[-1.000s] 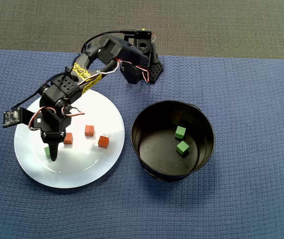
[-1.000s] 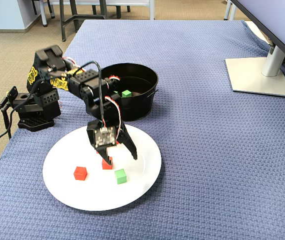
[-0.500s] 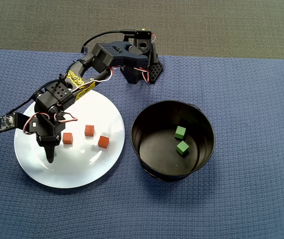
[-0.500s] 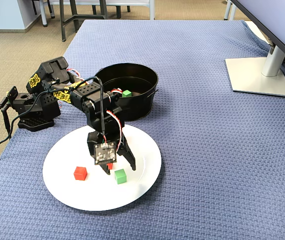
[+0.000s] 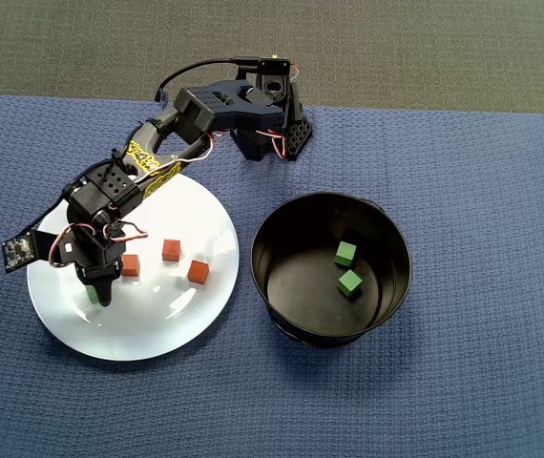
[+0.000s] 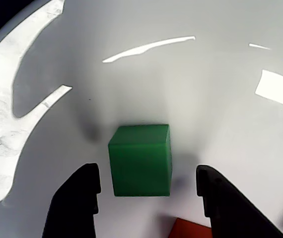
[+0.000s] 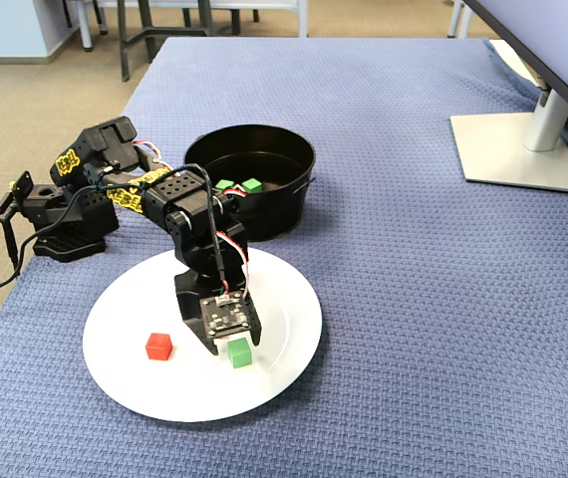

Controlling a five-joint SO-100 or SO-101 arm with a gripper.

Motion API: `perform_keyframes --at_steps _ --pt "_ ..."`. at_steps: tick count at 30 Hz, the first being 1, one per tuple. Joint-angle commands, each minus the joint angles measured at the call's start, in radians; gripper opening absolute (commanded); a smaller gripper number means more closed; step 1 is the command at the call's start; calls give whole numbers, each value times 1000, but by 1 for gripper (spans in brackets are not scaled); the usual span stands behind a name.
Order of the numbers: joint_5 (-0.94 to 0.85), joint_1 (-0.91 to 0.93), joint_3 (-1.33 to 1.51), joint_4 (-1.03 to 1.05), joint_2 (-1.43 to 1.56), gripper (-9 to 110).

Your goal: Pick up the green cubes from the white plate and place them in the black recipient

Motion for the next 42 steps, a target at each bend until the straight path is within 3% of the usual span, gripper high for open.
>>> perform_keyframes --at_steps 1,11,15,19,22,29,38,42 --pt "-54 8 -51 -43 21 18" --pt "-72 15 -37 -94 12 16" --pt "-72 14 -23 -94 17 8" --pt "-81 15 -14 -94 21 8" --pt "-75 15 -12 -94 23 0" --pt "-43 26 -8 -97 74 0" --pt "155 28 118 2 583 0" --pt "285 -38 316 -71 879 0"
